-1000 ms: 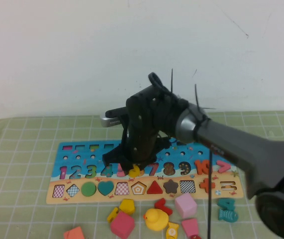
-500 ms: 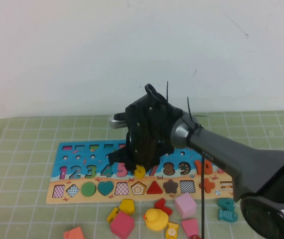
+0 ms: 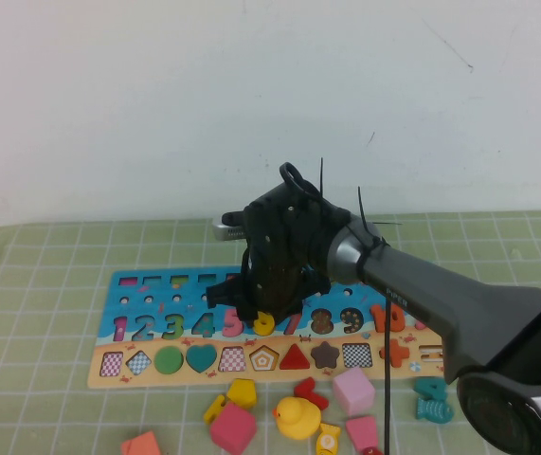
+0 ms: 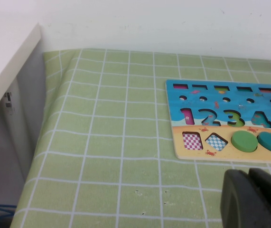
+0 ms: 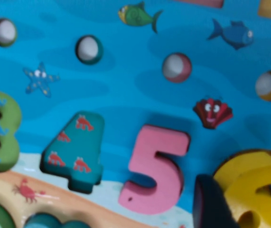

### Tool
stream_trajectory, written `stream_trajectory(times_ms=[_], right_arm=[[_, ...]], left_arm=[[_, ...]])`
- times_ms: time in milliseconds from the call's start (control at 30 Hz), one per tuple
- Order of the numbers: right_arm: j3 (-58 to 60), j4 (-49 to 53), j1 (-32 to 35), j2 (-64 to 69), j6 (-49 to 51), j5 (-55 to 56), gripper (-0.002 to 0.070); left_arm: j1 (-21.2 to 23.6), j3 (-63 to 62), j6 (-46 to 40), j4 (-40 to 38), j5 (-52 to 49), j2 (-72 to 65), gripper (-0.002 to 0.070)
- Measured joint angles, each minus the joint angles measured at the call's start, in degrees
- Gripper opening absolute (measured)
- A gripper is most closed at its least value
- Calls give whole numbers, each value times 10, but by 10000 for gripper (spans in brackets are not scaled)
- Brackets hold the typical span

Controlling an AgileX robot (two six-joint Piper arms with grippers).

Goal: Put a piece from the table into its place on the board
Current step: Place the "number 6" into the hole of the number 6

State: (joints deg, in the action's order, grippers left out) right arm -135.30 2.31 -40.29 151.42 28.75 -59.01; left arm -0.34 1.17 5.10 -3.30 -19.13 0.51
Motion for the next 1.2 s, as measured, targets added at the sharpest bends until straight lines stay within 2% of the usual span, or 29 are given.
stream_trajectory(times_ms=[300, 800, 1033, 1100, 1200], right_arm=[[0, -1, 0, 0, 20, 6, 288], [0, -1, 0, 0, 23, 2, 403], [-22, 5, 0, -1, 3, -24, 399], [-37, 9, 0, -7, -36, -45, 375], [-59, 14, 0, -27, -103, -84, 293]], left_arm=[[0, 0, 0, 0, 0, 0, -1], [0, 0, 0, 0, 0, 0, -1], [0, 0, 0, 0, 0, 0, -1], [0, 0, 0, 0, 0, 0, -1], [0, 0, 0, -1, 0, 0, -1]])
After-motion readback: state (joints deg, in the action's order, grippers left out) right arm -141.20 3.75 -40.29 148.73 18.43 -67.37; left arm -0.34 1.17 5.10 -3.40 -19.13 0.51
